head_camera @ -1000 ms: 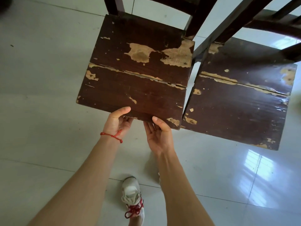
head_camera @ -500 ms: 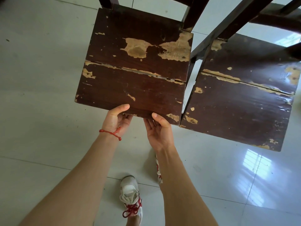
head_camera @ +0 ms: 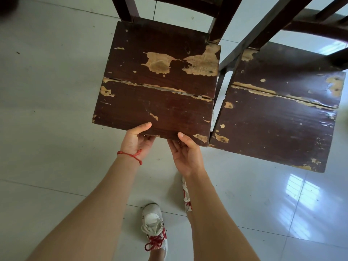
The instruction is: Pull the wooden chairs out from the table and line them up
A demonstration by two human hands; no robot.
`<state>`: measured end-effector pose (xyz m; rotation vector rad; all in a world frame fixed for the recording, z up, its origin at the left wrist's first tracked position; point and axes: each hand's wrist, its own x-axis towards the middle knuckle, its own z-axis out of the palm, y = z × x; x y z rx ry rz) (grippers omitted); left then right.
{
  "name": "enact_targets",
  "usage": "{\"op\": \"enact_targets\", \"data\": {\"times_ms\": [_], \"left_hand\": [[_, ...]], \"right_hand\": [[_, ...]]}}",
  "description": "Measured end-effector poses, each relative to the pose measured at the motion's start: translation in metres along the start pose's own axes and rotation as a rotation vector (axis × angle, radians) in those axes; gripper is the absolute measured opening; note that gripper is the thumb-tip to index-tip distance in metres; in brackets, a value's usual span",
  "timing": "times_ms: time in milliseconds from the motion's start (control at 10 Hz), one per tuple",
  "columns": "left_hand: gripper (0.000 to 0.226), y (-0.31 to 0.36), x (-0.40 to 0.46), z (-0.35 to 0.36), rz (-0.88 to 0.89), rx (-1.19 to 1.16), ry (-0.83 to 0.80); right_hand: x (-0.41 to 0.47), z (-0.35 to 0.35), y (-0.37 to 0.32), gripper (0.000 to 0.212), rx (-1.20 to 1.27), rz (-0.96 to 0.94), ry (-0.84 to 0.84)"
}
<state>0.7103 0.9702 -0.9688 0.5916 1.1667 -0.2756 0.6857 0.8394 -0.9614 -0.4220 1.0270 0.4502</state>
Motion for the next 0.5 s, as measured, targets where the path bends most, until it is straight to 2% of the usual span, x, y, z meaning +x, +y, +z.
{"op": "enact_targets", "data": {"times_ms": [200,300,400,500], "left_hand": [[0.025,-0.003,-0.014,0.003,-0.023,0.11,0.011],[0.043,-0.001,-0.028,0.003,-0.137,0.292,0.065],[0.061,0.009,-0.047,0.008,-0.253,0.693,0.148],[0.075,0.022,-0.067,0.015,-0.296,0.87,0.179]], "right_hand": [[-0.009,0.008,0.001,0.028,-0.167,0.048,0.091],[-0.019,0.016,0.005,0.036,-0.293,0.12,0.165],[-0.033,0.028,0.008,0.051,-0.462,0.266,0.268],[-0.057,0.045,0.009,0.049,-0.527,0.323,0.304]]}}
